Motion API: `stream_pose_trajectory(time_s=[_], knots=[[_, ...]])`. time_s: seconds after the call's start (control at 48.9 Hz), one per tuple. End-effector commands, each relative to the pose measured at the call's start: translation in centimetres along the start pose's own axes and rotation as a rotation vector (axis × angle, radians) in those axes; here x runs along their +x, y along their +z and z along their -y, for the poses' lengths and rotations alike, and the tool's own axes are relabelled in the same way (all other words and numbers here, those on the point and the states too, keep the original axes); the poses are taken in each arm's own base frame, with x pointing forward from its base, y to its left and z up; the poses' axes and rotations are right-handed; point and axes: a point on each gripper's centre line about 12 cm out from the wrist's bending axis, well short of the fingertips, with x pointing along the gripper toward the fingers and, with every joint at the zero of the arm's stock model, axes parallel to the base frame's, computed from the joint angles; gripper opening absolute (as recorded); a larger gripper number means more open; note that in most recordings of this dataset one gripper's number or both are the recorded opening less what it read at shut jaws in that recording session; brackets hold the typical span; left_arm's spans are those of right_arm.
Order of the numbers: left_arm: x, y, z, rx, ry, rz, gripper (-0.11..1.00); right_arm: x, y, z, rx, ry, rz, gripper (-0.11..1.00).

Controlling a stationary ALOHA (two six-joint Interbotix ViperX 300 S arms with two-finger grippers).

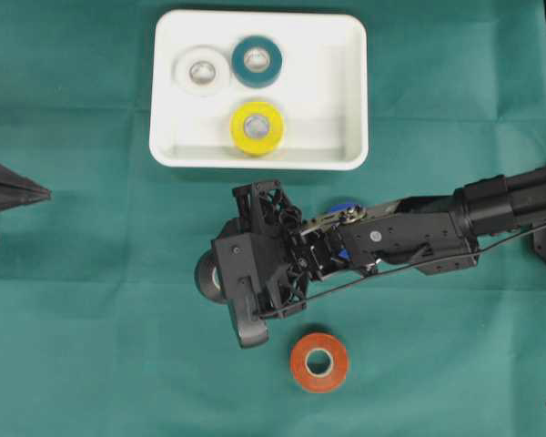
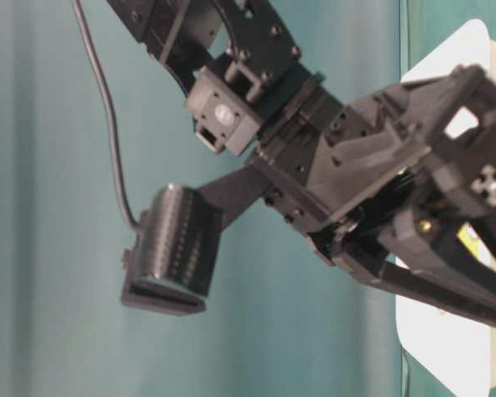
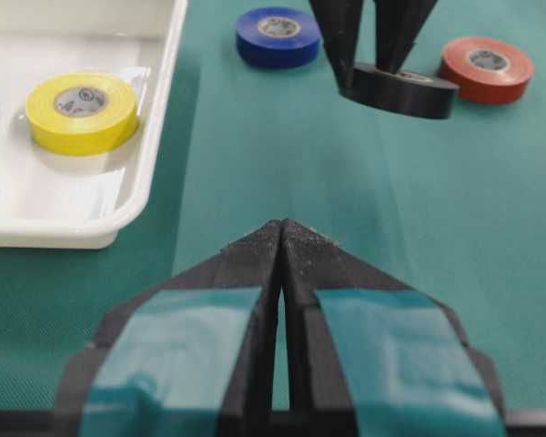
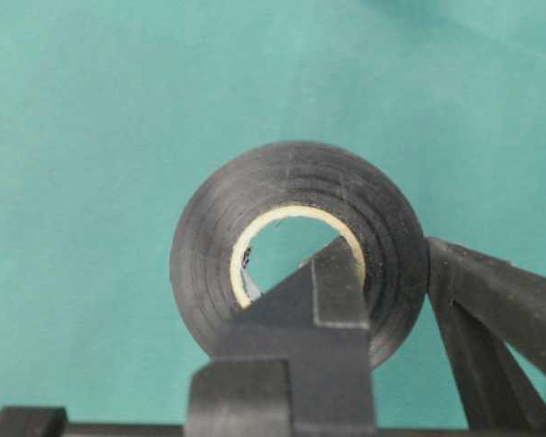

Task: Put the tape into the white case with the right arm.
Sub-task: 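Lift the black tape and carry it into the tray, then open the right gripper in the tray and withdraw right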

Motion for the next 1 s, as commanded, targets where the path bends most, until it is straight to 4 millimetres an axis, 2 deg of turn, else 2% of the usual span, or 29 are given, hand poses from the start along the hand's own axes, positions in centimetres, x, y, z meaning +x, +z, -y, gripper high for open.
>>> stream_pose_trajectory(time_s=[0.0,0.348,0.532,0.778,0.982], knots=[[0.1,0.4,0.0,0.002,-0.002,0.008,0.0,-0.8,1.8,1.8,0.031,-0.025,0.05,0.0],[0.1,0.4,0.0,0.002,-0.002,0.008,0.0,-1.1,2.2,10.4,0.145,-0.15,0.091,0.0],[0.1,0.4,0.0,0.002,-0.002,0.008,0.0,-1.5,2.3,14.0,0.187,-0.184,0.155,0.0],[0.1,0.4,0.1,0.0,-0.003,0.009,0.0,-2.0,2.4,16.5,0.214,-0.208,0.209,0.0],[0.1,0.4,0.0,0.002,-0.002,0.008,0.0,-1.9,2.1,16.9,0.213,-0.214,0.208,0.0]])
